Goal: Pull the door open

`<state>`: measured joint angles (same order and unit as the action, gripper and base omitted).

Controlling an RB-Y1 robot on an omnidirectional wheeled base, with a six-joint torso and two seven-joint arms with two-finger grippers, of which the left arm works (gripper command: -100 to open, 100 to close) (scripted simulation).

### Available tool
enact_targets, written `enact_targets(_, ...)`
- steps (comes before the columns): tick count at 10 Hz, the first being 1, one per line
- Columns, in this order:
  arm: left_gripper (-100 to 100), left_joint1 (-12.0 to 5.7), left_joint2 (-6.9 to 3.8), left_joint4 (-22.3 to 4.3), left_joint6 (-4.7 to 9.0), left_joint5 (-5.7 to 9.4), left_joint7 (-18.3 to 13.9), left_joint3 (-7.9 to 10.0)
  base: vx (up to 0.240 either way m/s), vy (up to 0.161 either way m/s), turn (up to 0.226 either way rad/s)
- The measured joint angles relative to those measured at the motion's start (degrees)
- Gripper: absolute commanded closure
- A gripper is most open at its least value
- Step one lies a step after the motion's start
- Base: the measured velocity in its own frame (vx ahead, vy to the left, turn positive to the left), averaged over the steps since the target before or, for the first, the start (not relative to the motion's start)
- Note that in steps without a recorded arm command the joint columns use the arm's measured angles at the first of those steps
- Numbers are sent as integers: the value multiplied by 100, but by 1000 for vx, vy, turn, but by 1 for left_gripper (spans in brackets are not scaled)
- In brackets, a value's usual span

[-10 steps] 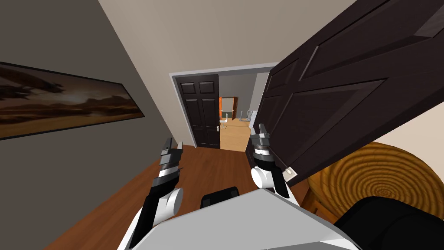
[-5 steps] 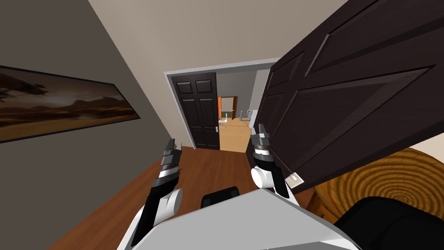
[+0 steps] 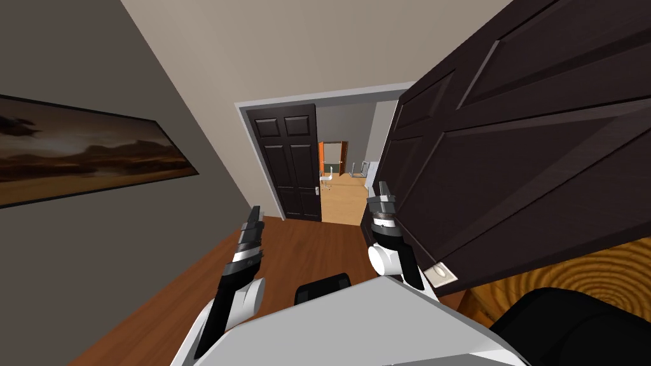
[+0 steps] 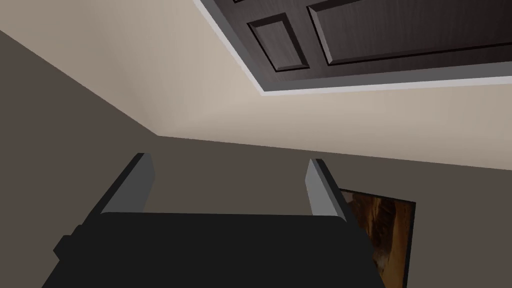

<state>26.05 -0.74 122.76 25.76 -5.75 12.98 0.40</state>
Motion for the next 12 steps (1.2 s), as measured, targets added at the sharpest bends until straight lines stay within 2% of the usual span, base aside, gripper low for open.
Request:
enact_targets(4, -100, -52, -75, -314, 208, -239, 647, 197, 91, -38, -17)
enact_targets(10, -100, -96, -147, -714, 495, -514, 1435, 424, 71, -25, -19)
enact_targets(12, -100, -121, -177, -926, 653, -648, 1761, 540, 82, -42, -12)
